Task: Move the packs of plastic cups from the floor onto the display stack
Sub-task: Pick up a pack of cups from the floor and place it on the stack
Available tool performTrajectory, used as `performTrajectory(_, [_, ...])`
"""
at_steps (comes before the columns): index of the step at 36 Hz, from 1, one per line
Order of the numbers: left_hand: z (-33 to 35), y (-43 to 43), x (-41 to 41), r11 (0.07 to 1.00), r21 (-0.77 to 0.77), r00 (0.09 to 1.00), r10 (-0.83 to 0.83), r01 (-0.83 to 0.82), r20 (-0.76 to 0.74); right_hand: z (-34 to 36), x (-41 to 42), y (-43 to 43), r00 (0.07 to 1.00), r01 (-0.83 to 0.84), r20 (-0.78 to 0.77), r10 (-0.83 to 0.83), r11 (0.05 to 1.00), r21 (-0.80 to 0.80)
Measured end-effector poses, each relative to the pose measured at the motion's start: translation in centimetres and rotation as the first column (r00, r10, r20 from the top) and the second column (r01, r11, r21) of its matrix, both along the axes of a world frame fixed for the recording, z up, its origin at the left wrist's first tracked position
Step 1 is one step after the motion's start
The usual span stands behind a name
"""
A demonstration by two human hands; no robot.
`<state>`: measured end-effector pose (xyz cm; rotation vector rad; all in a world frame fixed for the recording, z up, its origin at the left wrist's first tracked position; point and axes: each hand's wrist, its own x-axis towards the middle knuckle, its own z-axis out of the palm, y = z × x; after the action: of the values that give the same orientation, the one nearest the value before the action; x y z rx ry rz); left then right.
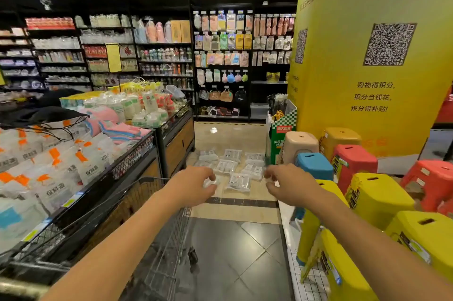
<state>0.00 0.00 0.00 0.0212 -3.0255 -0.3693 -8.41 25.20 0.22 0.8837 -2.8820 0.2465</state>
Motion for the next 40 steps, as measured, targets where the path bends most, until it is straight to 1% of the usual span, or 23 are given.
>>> performTrajectory(3, [0.5,-2.3,-2.8,1.0,0.006,1.0,0.003,-0.003,0.004,0.3,-3.0,-2.1,1.0,0.026,0.002,-0.026,1.0,-0.008])
performTrajectory(5, [0.8,-3.5,-4.6,1.0,-0.003,1.0,-0.003,0.003,0.018,0.5,-4.7,-3.3,0.998,0.05,0.023,-0.051,0.998,0.026])
performTrajectory(10, [0.9,-6.2,-9.3,1.0,0.011,1.0,-0.029,0.029,0.003,0.7,-9.1,-5.4,0.995,0.099,0.024,-0.1,0.994,0.038])
performTrajectory(21, [-0.6,-10.0,-20.8,0.999,0.028,1.0,-0.02,0.02,0.008,0.3,-20.2,-9.3,0.993,0.095,0.07,-0.099,0.994,0.054])
performTrajectory(25, [-0.4,-10.3,-26.6,0.999,0.034,1.0,-0.022,0.022,0.013,-0.1,-25.8,-10.1,0.994,0.074,0.084,-0.076,0.997,0.03])
performTrajectory(31, [1.1,-10.8,-36.1,1.0,-0.006,1.0,0.011,-0.011,-0.007,0.3,-36.4,-10.9,0.994,0.054,0.092,-0.053,0.999,0.0])
performTrajectory(33, [1.4,-10.9,-39.3,1.0,-0.006,1.0,0.011,-0.011,0.012,0.4,-39.7,-11.1,0.993,0.044,0.107,-0.043,0.999,-0.006])
performTrajectory(40, [0.6,-12.6,-49.7,1.0,-0.014,1.0,0.01,-0.01,0.01,-0.2,-49.9,-12.0,0.993,0.039,0.115,-0.037,0.999,-0.011])
